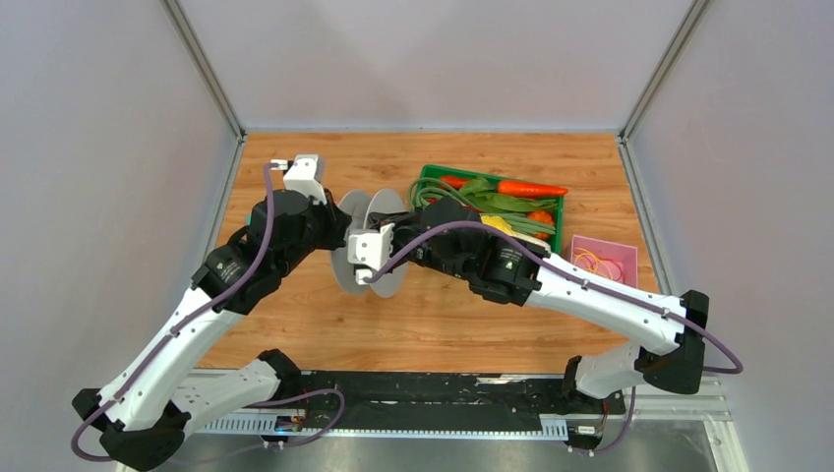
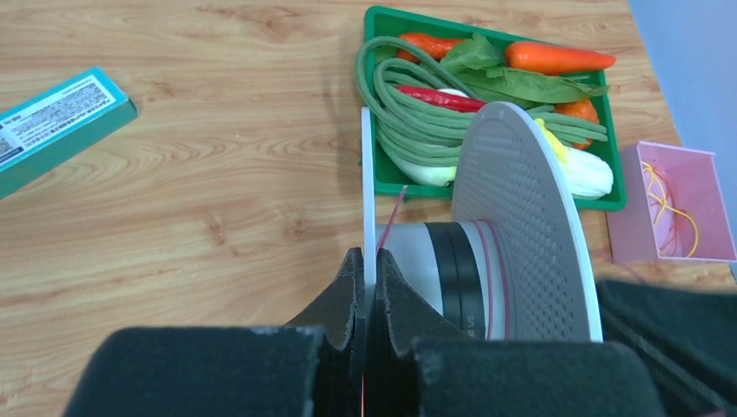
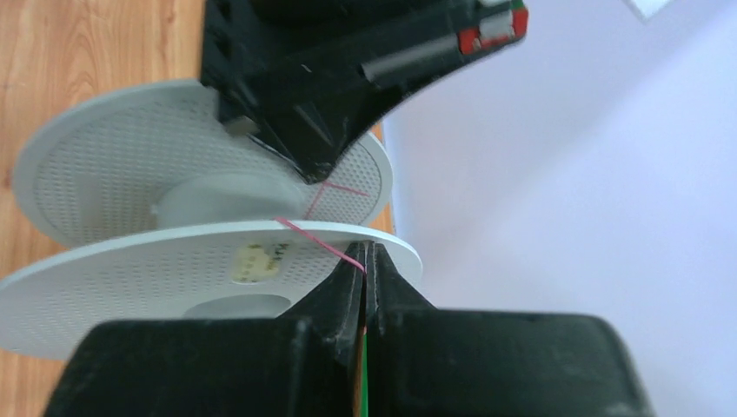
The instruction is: Wrap the cables
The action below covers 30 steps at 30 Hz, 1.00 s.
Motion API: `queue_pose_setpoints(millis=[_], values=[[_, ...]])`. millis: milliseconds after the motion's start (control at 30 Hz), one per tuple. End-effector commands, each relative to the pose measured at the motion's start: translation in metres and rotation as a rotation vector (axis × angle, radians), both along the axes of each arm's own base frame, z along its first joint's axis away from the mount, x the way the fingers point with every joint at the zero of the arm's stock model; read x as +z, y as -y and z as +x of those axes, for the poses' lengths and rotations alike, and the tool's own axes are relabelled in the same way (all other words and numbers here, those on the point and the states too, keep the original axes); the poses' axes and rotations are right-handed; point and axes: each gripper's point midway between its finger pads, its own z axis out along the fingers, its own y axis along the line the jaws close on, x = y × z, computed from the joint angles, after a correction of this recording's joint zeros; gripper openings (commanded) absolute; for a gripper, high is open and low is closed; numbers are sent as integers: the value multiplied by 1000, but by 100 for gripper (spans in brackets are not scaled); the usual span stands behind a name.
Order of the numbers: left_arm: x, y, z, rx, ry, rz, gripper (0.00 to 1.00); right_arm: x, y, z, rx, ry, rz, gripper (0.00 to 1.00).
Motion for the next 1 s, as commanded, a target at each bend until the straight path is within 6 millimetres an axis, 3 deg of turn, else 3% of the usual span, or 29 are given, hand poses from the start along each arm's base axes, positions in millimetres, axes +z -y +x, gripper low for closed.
queue_pose_setpoints(millis=[0, 133, 267, 400, 633, 833, 967], values=[[-8, 13, -30, -223, 25, 55, 0, 97, 34, 52, -162, 152, 269, 0], [-12, 16, -46, -349, 67, 99, 0, 75, 57, 74, -194, 121, 164, 0], [-13, 15, -52, -423, 96, 152, 0, 51, 75, 76, -184, 89, 68, 0], [-8, 25, -74, -597, 174, 161, 0, 25, 97, 79, -170, 32, 4, 0], [53, 35, -111, -754, 370, 5, 0, -34, 135, 56, -14, -296, -4, 0], [97, 35, -122, -801, 447, -81, 0, -61, 141, 23, 94, -413, 31, 0], [128, 36, -115, -764, 440, -183, 0, -82, 139, 2, 139, -514, 64, 0]])
